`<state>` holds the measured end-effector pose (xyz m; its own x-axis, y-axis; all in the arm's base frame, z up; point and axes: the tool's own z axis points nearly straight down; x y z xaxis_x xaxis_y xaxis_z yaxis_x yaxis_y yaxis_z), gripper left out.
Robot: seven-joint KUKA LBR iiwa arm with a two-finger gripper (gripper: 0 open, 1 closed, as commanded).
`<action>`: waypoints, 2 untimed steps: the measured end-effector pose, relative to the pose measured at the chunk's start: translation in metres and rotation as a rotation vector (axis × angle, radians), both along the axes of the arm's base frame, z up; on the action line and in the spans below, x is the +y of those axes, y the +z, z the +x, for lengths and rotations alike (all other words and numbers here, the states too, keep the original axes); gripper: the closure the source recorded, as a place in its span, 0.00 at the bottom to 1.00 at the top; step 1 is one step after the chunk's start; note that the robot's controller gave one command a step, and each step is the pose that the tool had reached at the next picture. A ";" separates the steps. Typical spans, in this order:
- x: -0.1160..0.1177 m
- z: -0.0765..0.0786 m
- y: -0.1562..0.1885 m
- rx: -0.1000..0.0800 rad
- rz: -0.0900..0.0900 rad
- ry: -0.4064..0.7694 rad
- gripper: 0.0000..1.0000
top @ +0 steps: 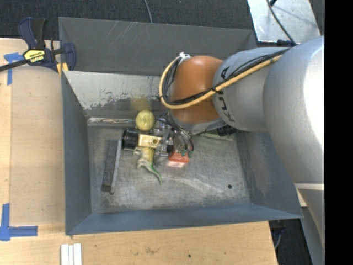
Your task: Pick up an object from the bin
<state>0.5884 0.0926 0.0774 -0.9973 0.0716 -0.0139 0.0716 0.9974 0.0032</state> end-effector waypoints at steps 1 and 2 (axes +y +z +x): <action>-0.008 -0.006 0.119 0.013 -0.002 0.017 1.00; -0.008 -0.006 0.119 0.014 -0.002 0.016 1.00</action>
Offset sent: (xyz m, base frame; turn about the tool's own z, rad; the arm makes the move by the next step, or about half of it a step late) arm 0.0000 0.0000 0.0000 0.0000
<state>0.5827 0.0850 0.1965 -0.9985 0.0553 -0.0006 0.0553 0.9985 0.0000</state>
